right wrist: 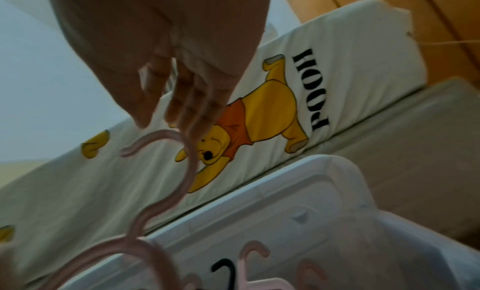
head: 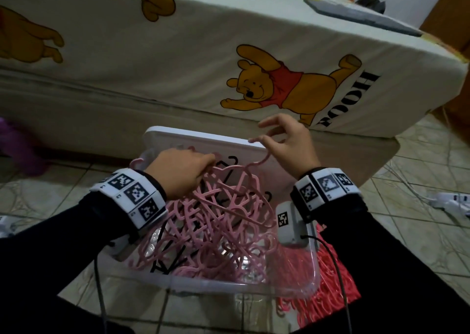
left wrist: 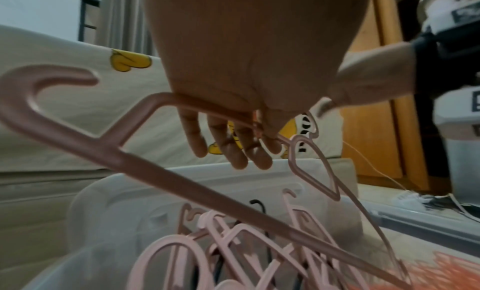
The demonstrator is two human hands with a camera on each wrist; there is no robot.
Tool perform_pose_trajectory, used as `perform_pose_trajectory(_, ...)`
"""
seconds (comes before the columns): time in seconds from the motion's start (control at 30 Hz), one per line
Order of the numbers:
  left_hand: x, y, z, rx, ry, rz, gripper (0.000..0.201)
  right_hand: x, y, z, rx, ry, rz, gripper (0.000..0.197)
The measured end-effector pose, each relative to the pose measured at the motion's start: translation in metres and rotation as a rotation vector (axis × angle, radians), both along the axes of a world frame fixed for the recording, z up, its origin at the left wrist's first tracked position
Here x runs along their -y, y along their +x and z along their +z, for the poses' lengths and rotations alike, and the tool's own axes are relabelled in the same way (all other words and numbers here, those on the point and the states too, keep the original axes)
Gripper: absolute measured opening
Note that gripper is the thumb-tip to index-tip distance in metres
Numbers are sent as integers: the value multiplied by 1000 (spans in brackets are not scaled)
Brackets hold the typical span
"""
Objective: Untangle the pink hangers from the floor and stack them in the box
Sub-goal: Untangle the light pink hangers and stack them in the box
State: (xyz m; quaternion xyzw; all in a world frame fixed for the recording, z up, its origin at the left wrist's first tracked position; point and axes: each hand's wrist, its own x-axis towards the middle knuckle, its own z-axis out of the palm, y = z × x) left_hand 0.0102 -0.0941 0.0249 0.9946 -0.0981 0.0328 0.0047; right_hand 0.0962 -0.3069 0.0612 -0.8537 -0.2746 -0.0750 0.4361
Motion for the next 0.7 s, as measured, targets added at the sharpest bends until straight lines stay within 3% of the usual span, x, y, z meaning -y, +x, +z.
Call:
perform_pose_trajectory(0.1,-11,2,0,-29,-11,61,21,10,11,-13,-202,-218,-24,30)
perform_pose_trajectory(0.23,-20,5,-2,-120,-117,147,24,6,7,-41,-276,-482,127,17)
perform_pose_trajectory(0.33,-20,7,-4,-157,-125,166,21,-4,6,-50,-205,-508,133,9)
perform_pose_trajectory(0.5,-12,9,-5,-198,-210,148,22,-19,5,-55,-182,-546,133,17)
perform_pose_trajectory(0.7,-7,11,-11,-81,-63,128,26,-22,11,-50,-245,-481,75,23)
